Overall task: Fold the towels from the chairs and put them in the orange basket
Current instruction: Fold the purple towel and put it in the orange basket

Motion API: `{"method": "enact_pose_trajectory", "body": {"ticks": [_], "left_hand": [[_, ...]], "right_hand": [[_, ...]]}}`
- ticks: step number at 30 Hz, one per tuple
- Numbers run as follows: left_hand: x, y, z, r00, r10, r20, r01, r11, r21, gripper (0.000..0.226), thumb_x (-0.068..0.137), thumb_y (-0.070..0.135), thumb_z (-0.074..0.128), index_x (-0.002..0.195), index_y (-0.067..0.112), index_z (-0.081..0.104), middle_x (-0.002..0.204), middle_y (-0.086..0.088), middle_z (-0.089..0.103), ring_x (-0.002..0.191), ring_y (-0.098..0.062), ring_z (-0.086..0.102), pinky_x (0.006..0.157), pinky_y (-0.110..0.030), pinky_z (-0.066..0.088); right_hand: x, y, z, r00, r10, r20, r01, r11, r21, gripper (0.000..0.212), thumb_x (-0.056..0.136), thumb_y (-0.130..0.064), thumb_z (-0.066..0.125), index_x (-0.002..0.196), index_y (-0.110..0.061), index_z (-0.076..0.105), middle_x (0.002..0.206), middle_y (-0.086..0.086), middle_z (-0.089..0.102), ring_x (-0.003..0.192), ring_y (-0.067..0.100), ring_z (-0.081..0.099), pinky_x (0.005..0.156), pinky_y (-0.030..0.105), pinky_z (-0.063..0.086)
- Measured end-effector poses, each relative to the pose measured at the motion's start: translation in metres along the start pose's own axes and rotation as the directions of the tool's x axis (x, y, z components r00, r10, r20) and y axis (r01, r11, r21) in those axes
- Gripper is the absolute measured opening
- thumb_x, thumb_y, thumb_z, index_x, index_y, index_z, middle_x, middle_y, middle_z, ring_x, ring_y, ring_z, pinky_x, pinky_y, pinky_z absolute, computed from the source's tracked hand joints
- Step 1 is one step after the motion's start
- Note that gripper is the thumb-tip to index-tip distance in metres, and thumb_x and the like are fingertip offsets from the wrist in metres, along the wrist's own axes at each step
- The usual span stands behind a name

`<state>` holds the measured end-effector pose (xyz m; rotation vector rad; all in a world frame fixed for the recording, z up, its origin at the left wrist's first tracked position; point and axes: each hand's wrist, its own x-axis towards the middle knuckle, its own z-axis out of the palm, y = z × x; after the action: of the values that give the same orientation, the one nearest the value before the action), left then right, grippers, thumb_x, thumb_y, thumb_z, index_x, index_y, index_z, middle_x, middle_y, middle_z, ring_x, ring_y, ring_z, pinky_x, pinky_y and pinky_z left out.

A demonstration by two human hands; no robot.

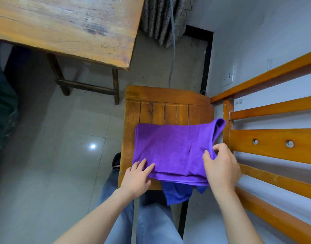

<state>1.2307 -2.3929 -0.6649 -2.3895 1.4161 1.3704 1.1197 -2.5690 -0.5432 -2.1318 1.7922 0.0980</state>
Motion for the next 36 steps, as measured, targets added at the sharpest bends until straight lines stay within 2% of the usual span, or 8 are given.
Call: {"method": "enact_pose_trajectory", "body": {"ticks": [6,13,18,22,26,31,34,36], "left_hand": [[-0.01,-0.003,0.0,0.967,0.252,-0.031,-0.247,0.961,0.124,0.071,0.058,0.041,0.047,0.128,0.032,0.042,0.124,0.0,0.063,0.1,-0.016,0.066,0.072,-0.024,0.054],[-0.01,0.014,0.006,0.94,0.297,0.168,-0.323,0.933,0.157,0.053,0.089,0.024,0.041,0.14,0.019,0.031,0.145,-0.01,0.034,0.136,-0.032,0.022,0.112,-0.042,0.016],[-0.016,0.009,0.003,0.945,0.301,0.13,-0.318,0.938,0.136,0.055,0.082,0.026,0.041,0.137,0.02,0.04,0.136,-0.004,0.046,0.125,-0.027,0.038,0.108,-0.035,0.026],[-0.025,-0.027,0.015,0.977,0.199,0.074,-0.209,0.963,0.169,0.033,0.058,0.038,0.038,0.074,0.032,0.066,0.079,0.015,0.064,0.079,-0.009,0.059,0.065,-0.015,0.047],[-0.034,-0.051,0.015,0.986,0.079,-0.144,-0.058,0.988,0.141,0.017,0.062,0.029,0.043,0.052,0.022,0.056,0.055,0.008,0.056,0.054,-0.016,0.056,0.047,-0.018,0.042],[-0.023,-0.044,0.004,0.894,-0.001,-0.448,0.023,0.999,0.042,0.035,0.065,0.027,0.04,0.095,0.013,0.051,0.097,-0.01,0.056,0.092,-0.028,0.049,0.067,-0.036,0.045],[-0.006,-0.022,0.004,0.912,0.126,-0.391,-0.066,0.984,0.163,0.071,0.06,0.025,0.053,0.128,0.008,0.042,0.133,-0.018,0.052,0.125,-0.031,0.04,0.097,-0.043,0.039],[0.004,-0.013,0.004,0.956,0.136,-0.259,-0.089,0.978,0.187,0.096,0.045,0.029,0.073,0.132,0.009,0.038,0.133,-0.016,0.054,0.126,-0.032,0.048,0.095,-0.045,0.046]], "right_hand": [[-0.026,-0.051,0.029,0.974,-0.099,0.202,0.068,0.986,0.155,0.022,0.088,-0.023,0.055,0.075,-0.019,0.037,0.088,0.001,0.05,0.077,0.026,0.05,0.062,0.031,0.03],[-0.016,-0.083,0.053,0.92,-0.178,0.35,0.051,0.938,0.342,0.032,0.083,-0.014,0.056,0.064,-0.025,0.032,0.074,-0.002,0.052,0.069,0.021,0.048,0.061,0.028,0.033],[-0.012,-0.087,0.086,0.809,-0.24,0.537,0.088,0.952,0.294,0.021,0.088,-0.021,0.055,0.073,-0.02,0.041,0.077,-0.001,0.054,0.074,0.019,0.051,0.065,0.032,0.042],[-0.009,-0.072,0.105,0.667,-0.247,0.703,0.157,0.969,0.192,0.023,0.093,-0.04,0.046,0.088,-0.019,0.053,0.1,0.0,0.061,0.095,0.02,0.054,0.08,0.036,0.044],[-0.005,-0.04,0.106,0.759,-0.456,0.465,0.538,0.841,-0.052,0.034,0.093,-0.035,0.039,0.09,-0.014,0.065,0.104,0.001,0.064,0.099,0.024,0.055,0.075,0.036,0.048],[-0.019,0.014,0.116,0.565,-0.662,0.492,0.816,0.535,-0.218,0.039,0.066,-0.045,0.07,0.098,-0.021,0.071,0.12,0.012,0.064,0.107,0.029,0.063,0.079,0.036,0.054],[-0.021,0.034,0.119,0.474,-0.659,0.585,0.872,0.446,-0.204,0.08,0.04,-0.053,0.085,0.113,-0.025,0.067,0.127,0.013,0.06,0.118,0.03,0.056,0.091,0.043,0.05],[-0.019,0.036,0.121,0.463,-0.66,0.592,0.879,0.424,-0.216,0.088,0.035,-0.042,0.089,0.117,-0.025,0.065,0.129,0.014,0.059,0.118,0.031,0.056,0.091,0.045,0.049]]}}
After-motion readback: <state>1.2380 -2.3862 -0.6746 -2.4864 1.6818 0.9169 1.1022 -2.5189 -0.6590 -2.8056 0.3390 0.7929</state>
